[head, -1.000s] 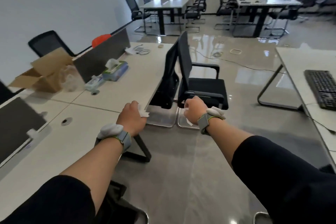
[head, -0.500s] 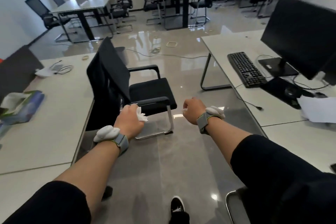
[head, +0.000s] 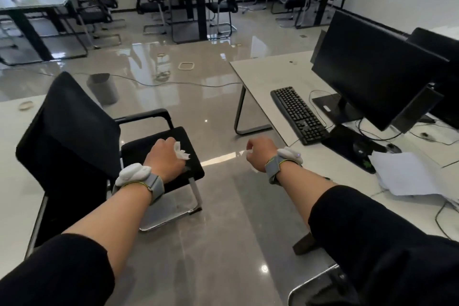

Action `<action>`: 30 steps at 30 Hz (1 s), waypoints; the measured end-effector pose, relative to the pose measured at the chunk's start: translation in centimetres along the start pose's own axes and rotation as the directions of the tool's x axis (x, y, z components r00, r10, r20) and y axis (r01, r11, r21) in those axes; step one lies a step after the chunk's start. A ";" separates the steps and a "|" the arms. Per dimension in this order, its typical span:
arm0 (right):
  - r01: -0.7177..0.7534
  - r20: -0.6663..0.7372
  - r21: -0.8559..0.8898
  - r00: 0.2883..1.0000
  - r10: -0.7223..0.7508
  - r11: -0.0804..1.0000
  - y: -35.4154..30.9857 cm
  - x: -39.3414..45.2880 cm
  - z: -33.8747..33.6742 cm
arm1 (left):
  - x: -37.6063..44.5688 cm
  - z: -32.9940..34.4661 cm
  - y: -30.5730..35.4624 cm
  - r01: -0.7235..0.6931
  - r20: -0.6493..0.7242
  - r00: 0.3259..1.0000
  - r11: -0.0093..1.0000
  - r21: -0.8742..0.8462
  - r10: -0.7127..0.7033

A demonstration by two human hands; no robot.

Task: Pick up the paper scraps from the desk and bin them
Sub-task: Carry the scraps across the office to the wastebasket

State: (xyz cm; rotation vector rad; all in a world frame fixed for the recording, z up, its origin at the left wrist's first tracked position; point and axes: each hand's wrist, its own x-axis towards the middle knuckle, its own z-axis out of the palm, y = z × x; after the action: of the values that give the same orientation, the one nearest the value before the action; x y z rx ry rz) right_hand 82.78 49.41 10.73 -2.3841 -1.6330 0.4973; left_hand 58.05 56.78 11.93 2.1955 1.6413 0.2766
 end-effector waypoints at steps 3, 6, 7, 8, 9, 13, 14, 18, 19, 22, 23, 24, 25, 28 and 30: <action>-0.019 -0.003 0.008 1.000 0.019 1.000 -0.5 3.8 -1.2 | 4.3 0.1 0.3 -0.034 0.010 0.999 0.999 0.011 0.034; -0.007 -0.017 0.014 1.000 0.007 1.000 -0.6 5.7 -1.4 | 6.2 0.1 0.7 -0.047 -0.009 0.999 0.999 0.005 0.047; -0.005 -0.015 0.019 1.000 0.005 1.000 -0.7 6.7 -1.5 | 7.2 0.2 0.9 -0.047 -0.009 0.999 0.999 0.004 0.047; -0.002 -0.011 0.022 1.000 0.002 1.000 -0.8 7.8 -1.5 | 8.3 0.3 1.0 -0.046 -0.008 0.999 0.999 0.001 0.046; -0.002 -0.005 0.026 1.000 0.002 1.000 -0.9 9.0 -1.6 | 9.5 0.5 1.1 -0.045 -0.004 0.999 0.999 -0.002 0.045; 0.009 0.009 0.042 1.000 -0.009 0.999 -0.8 14.3 -1.6 | 14.5 1.0 1.5 -0.043 0.008 0.999 0.999 -0.005 0.043; 0.020 0.008 0.045 1.000 -0.020 0.999 -0.6 15.9 -1.6 | 15.8 1.1 1.7 -0.038 0.009 0.999 0.999 -0.004 0.038; 0.042 0.034 0.081 0.998 -0.045 0.996 -0.5 22.4 -1.8 | 21.1 1.1 2.1 -0.002 0.003 1.000 1.000 -0.012 0.002; 0.047 0.036 0.099 0.998 -0.051 0.994 -0.5 24.3 -2.1 | 22.5 1.1 2.3 0.013 0.005 1.000 1.000 -0.005 -0.013; 0.083 0.030 0.147 0.996 -0.089 0.986 -1.0 29.8 -3.6 | 27.1 0.7 3.2 0.085 0.010 0.996 0.996 0.011 -0.085; 0.104 0.029 0.150 0.994 -0.110 0.983 -1.3 31.6 -4.1 | 28.7 0.6 3.4 0.105 0.009 0.994 0.994 0.008 -0.105; 0.126 0.029 0.144 0.991 -0.132 0.982 -1.6 33.5 -4.7 | 30.3 0.5 3.6 0.112 -0.001 0.994 0.994 0.000 -0.112; 0.146 0.025 0.135 0.988 -0.151 0.980 -2.0 35.3 -5.2 | 31.9 0.3 3.8 0.114 -0.017 0.993 0.994 -0.007 -0.114; 0.183 0.007 0.141 0.983 -0.186 0.973 -3.0 40.1 -7.0 | 36.1 -0.4 4.3 0.124 -0.067 0.990 0.992 -0.036 -0.126; 0.200 0.012 0.133 0.979 -0.203 0.971 -3.7 42.9 -7.8 | 38.8 -0.8 4.5 0.133 -0.080 0.988 0.990 -0.040 -0.135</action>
State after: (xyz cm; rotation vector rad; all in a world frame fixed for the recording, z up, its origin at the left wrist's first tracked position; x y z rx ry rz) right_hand 96.77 90.84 12.49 -2.0985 -1.7708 0.5786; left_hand 73.17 92.83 11.81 2.0623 1.8052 0.3592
